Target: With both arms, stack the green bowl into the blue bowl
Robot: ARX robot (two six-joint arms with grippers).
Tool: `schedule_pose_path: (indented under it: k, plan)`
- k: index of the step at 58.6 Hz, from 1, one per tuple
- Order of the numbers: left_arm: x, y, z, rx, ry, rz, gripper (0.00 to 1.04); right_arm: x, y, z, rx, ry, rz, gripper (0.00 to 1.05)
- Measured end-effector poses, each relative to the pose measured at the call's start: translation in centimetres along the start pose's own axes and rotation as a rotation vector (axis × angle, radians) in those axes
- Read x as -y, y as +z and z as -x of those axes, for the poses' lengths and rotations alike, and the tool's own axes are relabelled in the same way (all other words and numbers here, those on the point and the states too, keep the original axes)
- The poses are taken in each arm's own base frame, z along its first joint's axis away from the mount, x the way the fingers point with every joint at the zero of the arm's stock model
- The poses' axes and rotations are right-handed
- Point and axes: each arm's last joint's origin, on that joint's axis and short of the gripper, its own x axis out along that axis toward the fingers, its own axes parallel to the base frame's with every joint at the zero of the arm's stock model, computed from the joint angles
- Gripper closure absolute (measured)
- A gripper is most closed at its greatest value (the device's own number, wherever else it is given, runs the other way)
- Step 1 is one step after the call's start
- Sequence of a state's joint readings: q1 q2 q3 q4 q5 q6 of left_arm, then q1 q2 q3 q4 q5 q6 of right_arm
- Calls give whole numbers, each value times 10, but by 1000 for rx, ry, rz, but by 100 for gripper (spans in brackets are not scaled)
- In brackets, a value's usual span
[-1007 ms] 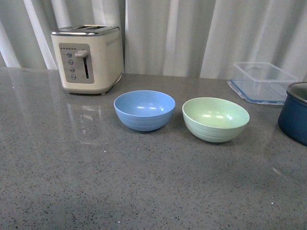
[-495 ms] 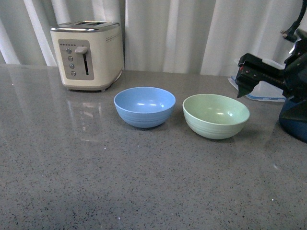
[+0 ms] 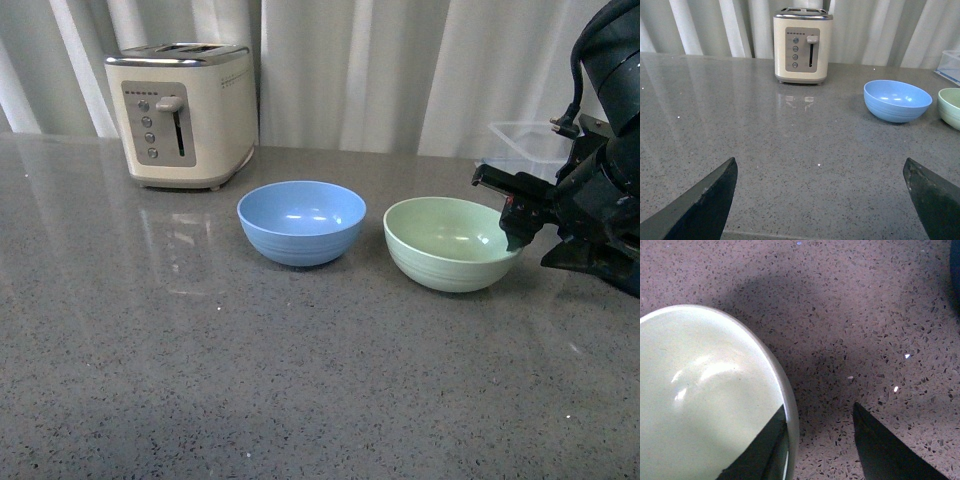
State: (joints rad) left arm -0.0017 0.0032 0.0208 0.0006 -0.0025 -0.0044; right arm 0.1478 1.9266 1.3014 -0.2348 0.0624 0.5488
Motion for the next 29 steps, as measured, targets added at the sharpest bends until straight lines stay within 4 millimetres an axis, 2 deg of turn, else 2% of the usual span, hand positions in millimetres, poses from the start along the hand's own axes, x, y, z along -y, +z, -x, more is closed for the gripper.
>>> schedule_pose_path:
  k: [5, 12, 19, 29]
  plan:
    - [0, 0, 0, 0, 0, 0, 7, -1, 2, 1, 0, 4, -2, 87]
    - [0, 0, 0, 0, 0, 0, 7, -2, 3, 4, -5, 7, -1, 104]
    - [0, 0, 0, 0, 0, 0, 7, -4, 7, 14, 10, 21, 2, 104]
    - [0, 0, 0, 0, 0, 0, 7, -24, 26, 52, 89, 109, 21, 104]
